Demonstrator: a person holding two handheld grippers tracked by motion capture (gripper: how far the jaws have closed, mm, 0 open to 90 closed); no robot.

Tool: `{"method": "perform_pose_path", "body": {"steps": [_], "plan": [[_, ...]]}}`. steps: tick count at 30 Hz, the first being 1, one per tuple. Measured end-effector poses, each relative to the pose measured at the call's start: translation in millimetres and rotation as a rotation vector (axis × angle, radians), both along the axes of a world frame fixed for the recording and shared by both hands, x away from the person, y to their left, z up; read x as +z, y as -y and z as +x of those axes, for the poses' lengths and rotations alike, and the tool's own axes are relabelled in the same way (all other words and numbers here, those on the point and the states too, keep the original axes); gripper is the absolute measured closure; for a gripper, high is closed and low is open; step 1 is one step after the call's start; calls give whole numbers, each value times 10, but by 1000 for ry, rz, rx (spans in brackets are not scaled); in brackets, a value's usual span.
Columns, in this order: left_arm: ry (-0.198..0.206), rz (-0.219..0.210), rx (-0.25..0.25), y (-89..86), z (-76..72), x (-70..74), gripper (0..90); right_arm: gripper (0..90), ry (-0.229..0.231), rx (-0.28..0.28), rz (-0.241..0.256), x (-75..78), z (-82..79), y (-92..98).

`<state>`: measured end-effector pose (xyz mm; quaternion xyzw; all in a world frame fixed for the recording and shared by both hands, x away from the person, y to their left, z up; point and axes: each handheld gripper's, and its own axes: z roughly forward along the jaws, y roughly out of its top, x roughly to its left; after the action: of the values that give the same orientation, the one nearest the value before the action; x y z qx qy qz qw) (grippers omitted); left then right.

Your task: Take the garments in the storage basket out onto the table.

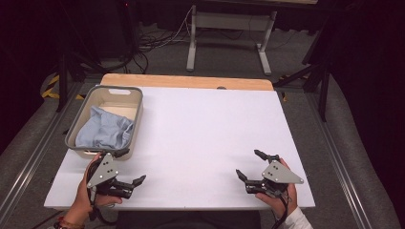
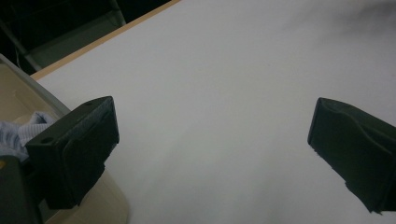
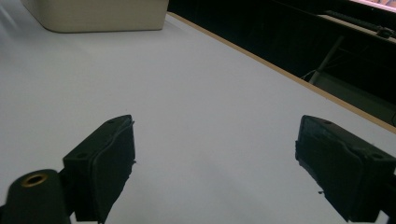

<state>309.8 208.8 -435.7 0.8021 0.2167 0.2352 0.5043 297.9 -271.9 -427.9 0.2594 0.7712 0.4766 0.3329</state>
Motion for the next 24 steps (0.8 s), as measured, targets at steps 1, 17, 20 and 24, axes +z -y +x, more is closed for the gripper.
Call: {"method": "perform_pose_path", "body": {"steps": [1, 17, 20, 24], "plan": [[1, 3, 5, -6, 4, 7, 28, 128, 1, -1, -3, -2, 2, 0], [0, -54, 38, -331, 52, 279, 37, 121, -20, -18, -13, -11, -12, 3], [1, -50, 66, -455, 87, 388, 41, 122, -25, -18, -15, -14, 2, -6], [-51, 27, 128, -648, 314, 593, 39, 121, -38, -16, -30, -39, 32, -44]]}}
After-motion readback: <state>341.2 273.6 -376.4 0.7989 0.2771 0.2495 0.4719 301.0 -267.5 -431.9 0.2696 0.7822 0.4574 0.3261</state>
